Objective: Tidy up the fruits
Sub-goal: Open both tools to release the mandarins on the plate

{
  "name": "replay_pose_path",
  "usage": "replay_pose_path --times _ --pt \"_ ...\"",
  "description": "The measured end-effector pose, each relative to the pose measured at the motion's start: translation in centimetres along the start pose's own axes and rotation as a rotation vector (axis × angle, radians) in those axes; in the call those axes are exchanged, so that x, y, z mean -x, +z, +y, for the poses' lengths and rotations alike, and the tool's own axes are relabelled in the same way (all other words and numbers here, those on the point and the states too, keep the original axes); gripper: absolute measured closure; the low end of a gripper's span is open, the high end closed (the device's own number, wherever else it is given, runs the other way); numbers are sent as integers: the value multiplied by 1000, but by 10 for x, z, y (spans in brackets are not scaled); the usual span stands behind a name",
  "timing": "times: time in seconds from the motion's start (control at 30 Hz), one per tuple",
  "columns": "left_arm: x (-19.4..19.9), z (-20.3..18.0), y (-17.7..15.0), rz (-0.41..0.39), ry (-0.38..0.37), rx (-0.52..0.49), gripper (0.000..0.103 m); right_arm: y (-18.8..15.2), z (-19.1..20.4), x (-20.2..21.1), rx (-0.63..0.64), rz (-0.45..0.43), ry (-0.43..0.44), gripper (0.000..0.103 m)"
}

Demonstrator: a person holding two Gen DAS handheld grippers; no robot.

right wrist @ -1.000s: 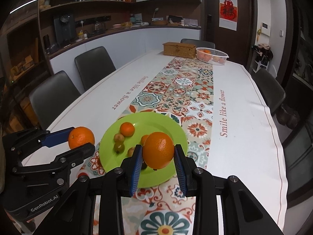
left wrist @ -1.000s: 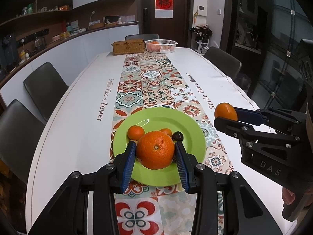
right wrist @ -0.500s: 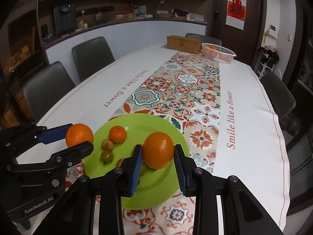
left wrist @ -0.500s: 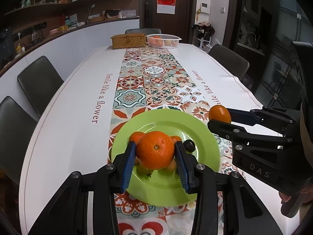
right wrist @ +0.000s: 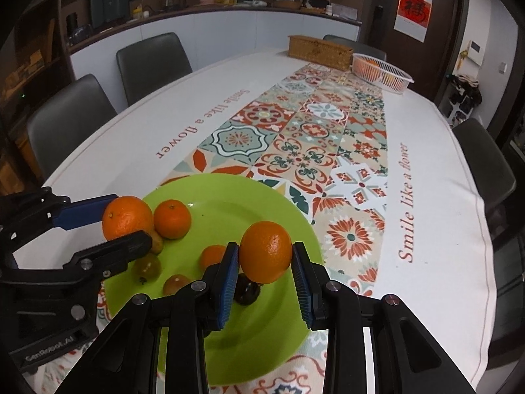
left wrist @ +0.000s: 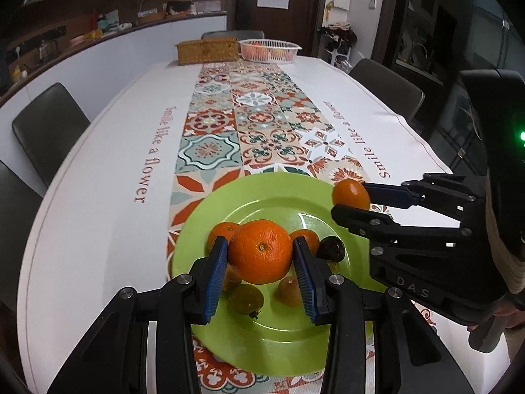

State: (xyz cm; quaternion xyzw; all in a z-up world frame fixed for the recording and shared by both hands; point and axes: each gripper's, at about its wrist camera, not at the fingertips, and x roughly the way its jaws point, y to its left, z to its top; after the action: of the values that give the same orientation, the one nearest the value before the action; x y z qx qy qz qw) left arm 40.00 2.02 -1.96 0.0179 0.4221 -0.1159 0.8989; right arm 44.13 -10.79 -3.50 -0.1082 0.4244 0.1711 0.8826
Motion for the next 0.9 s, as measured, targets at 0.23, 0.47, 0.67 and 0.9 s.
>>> replay_pose_path --times 0.23,0.47,0.67,0.9 --pt "-13 1 1 28 -6 -4 63 0 -7 -16 -18 20 21 70" --pt "-6 1 -4 9 18 -2 57 -3 -10 -12 -29 2 19 67" --pt "19 0 -6 -35 56 14 55 -12 -14 9 -62 -30 15 67" --pt "57 -14 -15 -104 97 -1 49 -30 -9 56 -75 -114 1 62"
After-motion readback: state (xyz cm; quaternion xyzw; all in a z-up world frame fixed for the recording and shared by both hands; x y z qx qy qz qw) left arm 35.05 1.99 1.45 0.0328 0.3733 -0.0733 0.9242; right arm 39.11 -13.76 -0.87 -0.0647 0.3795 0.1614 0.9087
